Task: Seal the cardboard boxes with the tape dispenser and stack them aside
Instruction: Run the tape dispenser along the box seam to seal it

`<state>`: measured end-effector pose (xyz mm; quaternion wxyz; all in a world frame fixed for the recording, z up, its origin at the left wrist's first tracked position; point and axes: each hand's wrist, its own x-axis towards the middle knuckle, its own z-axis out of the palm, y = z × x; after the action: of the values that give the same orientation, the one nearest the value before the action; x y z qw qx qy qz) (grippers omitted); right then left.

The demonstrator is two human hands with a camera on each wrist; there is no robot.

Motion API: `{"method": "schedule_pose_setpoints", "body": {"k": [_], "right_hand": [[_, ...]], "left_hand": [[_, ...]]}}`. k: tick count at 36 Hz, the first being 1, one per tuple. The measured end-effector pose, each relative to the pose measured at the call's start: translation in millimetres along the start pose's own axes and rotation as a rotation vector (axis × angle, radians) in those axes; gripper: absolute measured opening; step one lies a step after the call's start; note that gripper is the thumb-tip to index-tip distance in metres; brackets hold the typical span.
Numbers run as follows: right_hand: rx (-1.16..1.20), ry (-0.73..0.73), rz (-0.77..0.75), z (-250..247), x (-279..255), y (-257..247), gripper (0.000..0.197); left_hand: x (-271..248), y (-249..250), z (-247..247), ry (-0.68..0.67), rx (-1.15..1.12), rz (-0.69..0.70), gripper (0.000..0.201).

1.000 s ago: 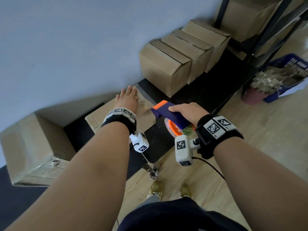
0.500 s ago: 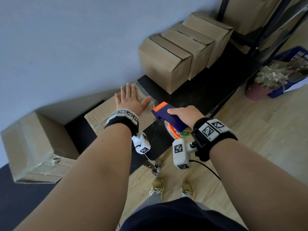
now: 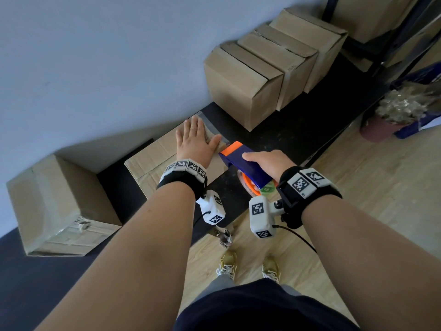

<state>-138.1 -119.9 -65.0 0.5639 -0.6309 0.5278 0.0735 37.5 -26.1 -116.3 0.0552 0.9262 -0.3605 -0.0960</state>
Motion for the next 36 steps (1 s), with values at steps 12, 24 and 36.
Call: {"method": "schedule_pose_setpoints", "body": {"k": [12,24,36], "right_hand": [[0.057,-0.101,0.030,-4.7,9.8,4.2,0.054],[-0.087,-0.106,-0.004,-17.2,22.3,-31.6,0.026],[-0.359,0.070,-0.121,-7.8,16.8,-36.6,0.035]], "left_hand": [[-4.9,5.4,5.3,0.009,0.061,-0.024,0.079],[-4.8,5.4,5.2,-0.005,0.076,-0.027,0.079],[-3.2,5.0,7.0,-0.002,0.072,-0.029,0.077]]}}
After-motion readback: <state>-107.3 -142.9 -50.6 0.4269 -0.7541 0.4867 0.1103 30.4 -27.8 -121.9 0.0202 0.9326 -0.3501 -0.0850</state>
